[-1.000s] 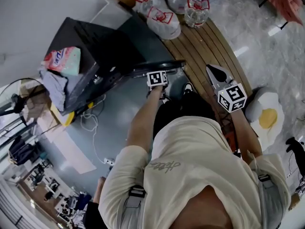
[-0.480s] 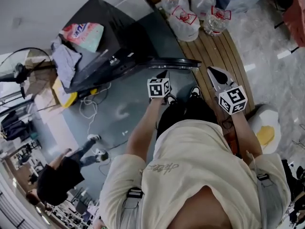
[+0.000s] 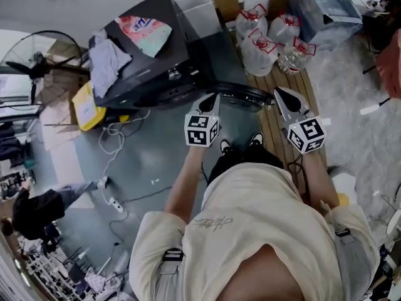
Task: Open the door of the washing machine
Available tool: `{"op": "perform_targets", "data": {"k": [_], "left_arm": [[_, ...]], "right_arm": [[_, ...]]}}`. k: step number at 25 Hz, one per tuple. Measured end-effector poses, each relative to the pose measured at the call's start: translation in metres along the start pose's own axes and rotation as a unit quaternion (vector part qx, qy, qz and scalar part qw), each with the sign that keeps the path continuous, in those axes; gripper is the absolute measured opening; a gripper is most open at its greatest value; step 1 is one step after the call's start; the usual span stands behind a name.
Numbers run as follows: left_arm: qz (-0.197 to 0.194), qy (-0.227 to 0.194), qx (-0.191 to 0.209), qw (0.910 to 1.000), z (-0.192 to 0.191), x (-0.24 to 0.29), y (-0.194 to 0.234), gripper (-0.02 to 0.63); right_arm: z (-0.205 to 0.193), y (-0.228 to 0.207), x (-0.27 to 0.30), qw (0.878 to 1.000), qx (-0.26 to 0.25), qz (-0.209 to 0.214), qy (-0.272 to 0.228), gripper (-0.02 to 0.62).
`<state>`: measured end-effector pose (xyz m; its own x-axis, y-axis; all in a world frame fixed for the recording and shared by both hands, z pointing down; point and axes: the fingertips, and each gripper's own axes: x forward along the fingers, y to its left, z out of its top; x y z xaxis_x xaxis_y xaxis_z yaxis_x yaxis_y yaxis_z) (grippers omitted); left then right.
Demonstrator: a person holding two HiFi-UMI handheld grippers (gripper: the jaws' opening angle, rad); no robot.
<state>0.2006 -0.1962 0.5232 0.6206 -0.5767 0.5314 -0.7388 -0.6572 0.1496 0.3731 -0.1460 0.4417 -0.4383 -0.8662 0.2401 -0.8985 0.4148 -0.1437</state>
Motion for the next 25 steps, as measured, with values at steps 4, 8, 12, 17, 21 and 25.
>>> {"op": "perform_targets", "data": {"k": [4,8,12,17,21,25], "left_arm": [[0.001,-0.042,0.001,0.9991,0.036,-0.034,0.008,0.015],[-0.016,-0.073,-0.011,0.9971,0.065,-0.062,0.011,0.016],[-0.004,-0.089,0.009,0.9959,0.08,-0.088,0.023,0.017],[0.025,-0.122,0.032,0.9918,0.105,-0.116,0.038,0.017],[0.04,-0.158,0.047,0.9856,0.133,-0.136,0.042,0.017],[0.055,-0.186,0.061,0.9791,0.159,-0.153,0.047,0.017]], "right_arm": [[0.044,0.015,0.01,0.999,-0.035,0.013,-0.027,0.0],[0.074,0.031,0.017,0.997,-0.057,0.029,-0.047,0.0],[0.094,0.052,0.02,0.994,-0.078,0.036,-0.068,0.0],[0.121,0.069,0.021,0.989,-0.106,0.04,-0.096,0.0],[0.142,0.073,0.015,0.986,-0.117,0.034,-0.115,0.0],[0.154,0.077,0.012,0.985,-0.107,0.035,-0.128,0.0]]}}
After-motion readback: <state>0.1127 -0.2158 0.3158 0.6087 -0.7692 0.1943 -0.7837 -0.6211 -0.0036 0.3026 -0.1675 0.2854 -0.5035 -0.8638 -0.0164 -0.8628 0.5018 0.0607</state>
